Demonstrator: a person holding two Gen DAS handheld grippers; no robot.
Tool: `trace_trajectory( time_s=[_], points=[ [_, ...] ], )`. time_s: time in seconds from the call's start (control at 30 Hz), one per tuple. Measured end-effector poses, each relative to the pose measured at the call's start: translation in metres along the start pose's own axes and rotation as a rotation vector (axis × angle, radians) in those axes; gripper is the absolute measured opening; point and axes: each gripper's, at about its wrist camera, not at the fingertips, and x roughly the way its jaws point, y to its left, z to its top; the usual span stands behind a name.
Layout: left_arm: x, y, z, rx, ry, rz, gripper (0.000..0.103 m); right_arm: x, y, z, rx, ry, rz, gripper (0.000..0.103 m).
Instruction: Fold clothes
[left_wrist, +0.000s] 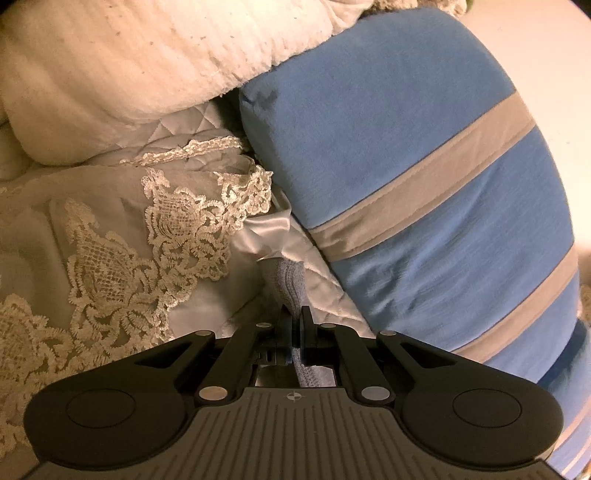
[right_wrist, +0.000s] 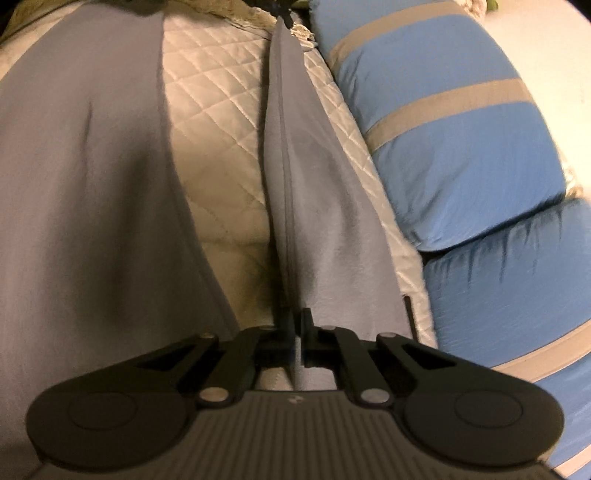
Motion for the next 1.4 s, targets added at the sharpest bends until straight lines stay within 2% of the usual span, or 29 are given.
trace_trajectory(
  time_s=[0.2, 0.63, 0.8, 0.93, 1.0, 1.07, 1.1, 1.17, 1.2, 1.3, 1.33, 1.4],
  points=[
    [-0.015, 0.006, 0.007, -0.059, 0.039, 0.015, 0.003, -0.01, 0.008, -0.002, -0.064, -0.006, -0.031, 0.002],
    [-0.047, 0.018, 0.009, -0.019, 0.121, 0.139, 0.003, -0.02, 0.022, -0.002, -0.106, 0.0, -0.006, 0.002],
    [-0.047, 0.018, 0.005, 0.002, 0.151, 0.221, 0.003, -0.022, 0.027, -0.002, -0.115, 0.002, -0.009, 0.002],
    [-0.048, 0.008, 0.001, 0.085, 0.18, 0.318, 0.007, -0.022, 0.025, -0.003, -0.1, -0.005, -0.011, 0.002],
    [-0.054, -0.011, -0.004, 0.195, 0.159, 0.36, 0.011, -0.022, 0.024, -0.004, -0.099, -0.007, -0.009, 0.002],
    [-0.062, -0.042, -0.014, 0.385, 0.115, 0.409, 0.028, -0.022, 0.024, -0.004, -0.105, -0.008, -0.006, 0.003],
    [-0.066, -0.061, -0.022, 0.512, 0.091, 0.388, 0.031, -0.022, 0.024, -0.004, -0.107, -0.008, -0.004, 0.003],
    [-0.071, -0.097, -0.048, 0.775, 0.097, 0.23, 0.038, -0.022, 0.023, -0.005, -0.105, -0.009, -0.001, 0.002],
    [-0.073, -0.112, -0.061, 0.88, 0.118, 0.135, 0.038, -0.022, 0.023, -0.005, -0.104, -0.009, -0.001, 0.002],
    [-0.077, -0.145, -0.113, 1.14, 0.238, -0.143, 0.039, -0.023, 0.021, -0.005, -0.103, -0.013, -0.002, 0.003],
    [-0.078, -0.154, -0.131, 1.227, 0.269, -0.207, 0.039, -0.023, 0.02, -0.006, -0.101, -0.016, -0.005, 0.003],
    [-0.079, -0.168, -0.167, 1.395, 0.31, -0.283, 0.039, -0.023, 0.018, -0.007, -0.096, -0.022, -0.009, 0.003]
  ],
)
